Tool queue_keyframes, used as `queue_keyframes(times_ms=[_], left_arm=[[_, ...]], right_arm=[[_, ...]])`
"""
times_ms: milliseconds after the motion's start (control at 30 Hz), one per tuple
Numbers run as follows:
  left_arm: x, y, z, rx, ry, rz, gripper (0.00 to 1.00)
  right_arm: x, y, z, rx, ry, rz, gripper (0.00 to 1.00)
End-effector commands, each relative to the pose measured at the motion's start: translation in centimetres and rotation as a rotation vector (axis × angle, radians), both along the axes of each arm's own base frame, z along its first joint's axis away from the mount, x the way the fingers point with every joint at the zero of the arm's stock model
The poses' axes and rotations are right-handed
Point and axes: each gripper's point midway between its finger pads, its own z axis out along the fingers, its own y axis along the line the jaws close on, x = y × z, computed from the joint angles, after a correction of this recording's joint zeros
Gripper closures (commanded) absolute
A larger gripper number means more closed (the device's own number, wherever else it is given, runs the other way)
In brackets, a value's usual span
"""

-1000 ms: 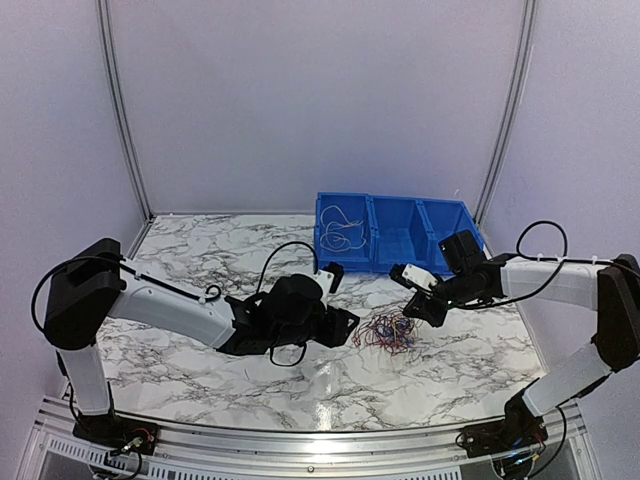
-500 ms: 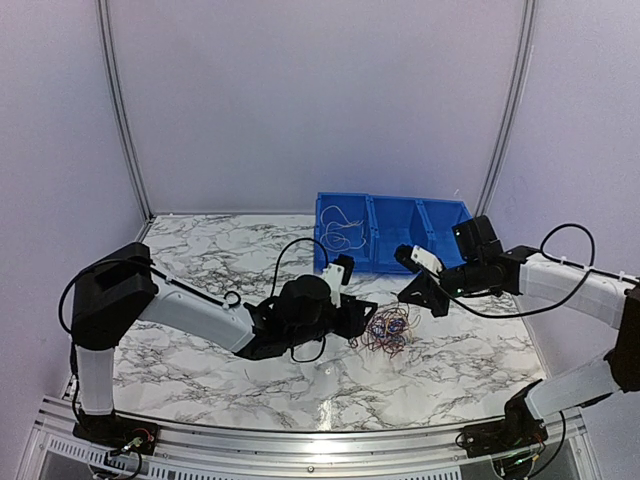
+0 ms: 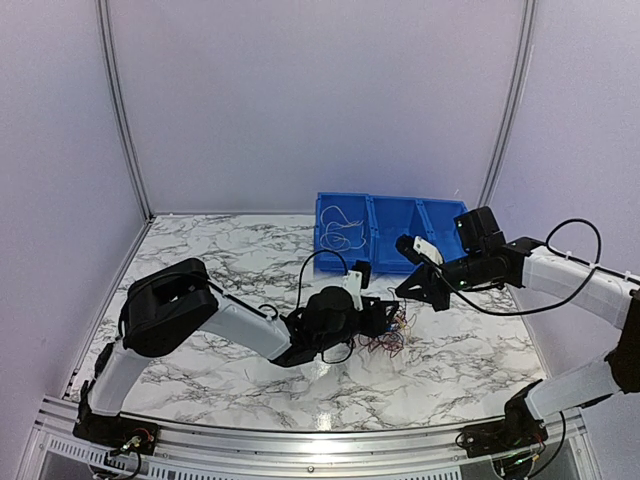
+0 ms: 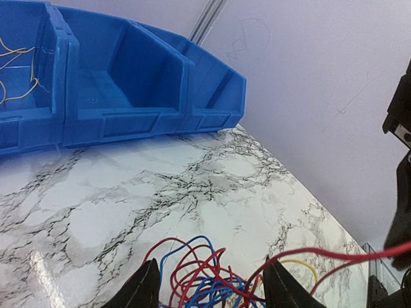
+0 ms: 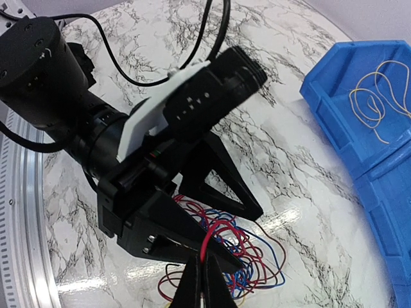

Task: Untangle the cables

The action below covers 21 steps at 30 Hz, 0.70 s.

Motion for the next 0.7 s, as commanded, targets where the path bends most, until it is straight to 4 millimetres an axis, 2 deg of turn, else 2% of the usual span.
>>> queue_keyframes(times_ms=[0, 100, 167, 267, 367, 567, 667], left_arm=[[0.4, -2.0, -0.5, -0.047, 0.002, 0.001, 0.45], [0.3, -3.0, -3.1, 0.043, 0.018, 0.044, 0.48], [0.2, -2.9, -5.0, 0.086, 0.047, 0.078, 0.51], [0.1, -2.7, -7.2, 0.119, 0.084, 0.097, 0.57], [0.1, -2.7, -8.8, 0.17, 0.089, 0.098, 0.69], [-0.2, -2.8, -11.8, 0.229, 0.128, 0.084, 0.88], [-0.4, -2.7, -12.8, 0.239, 0.147, 0.082, 0.92]], right_arm=[[-0.2, 0.6, 1.3, 0.03, -0.021, 0.023, 1.0], [0.0, 0.7, 1.4, 0.028, -0.03, 0.036, 1.0], [-0.2, 1.0, 2.5, 0.037, -0.034, 0.071, 1.0], [0.6, 1.2, 5.9, 0.05, -0.122, 0.072, 1.0], [1.3, 0.7, 9.8, 0.088, -0.248, 0.038, 1.0], [-0.1, 0.9, 18.3, 0.2, -0.379, 0.085, 1.0], [-0.9, 1.0, 22.2, 0.24, -0.436, 0.107, 1.0]])
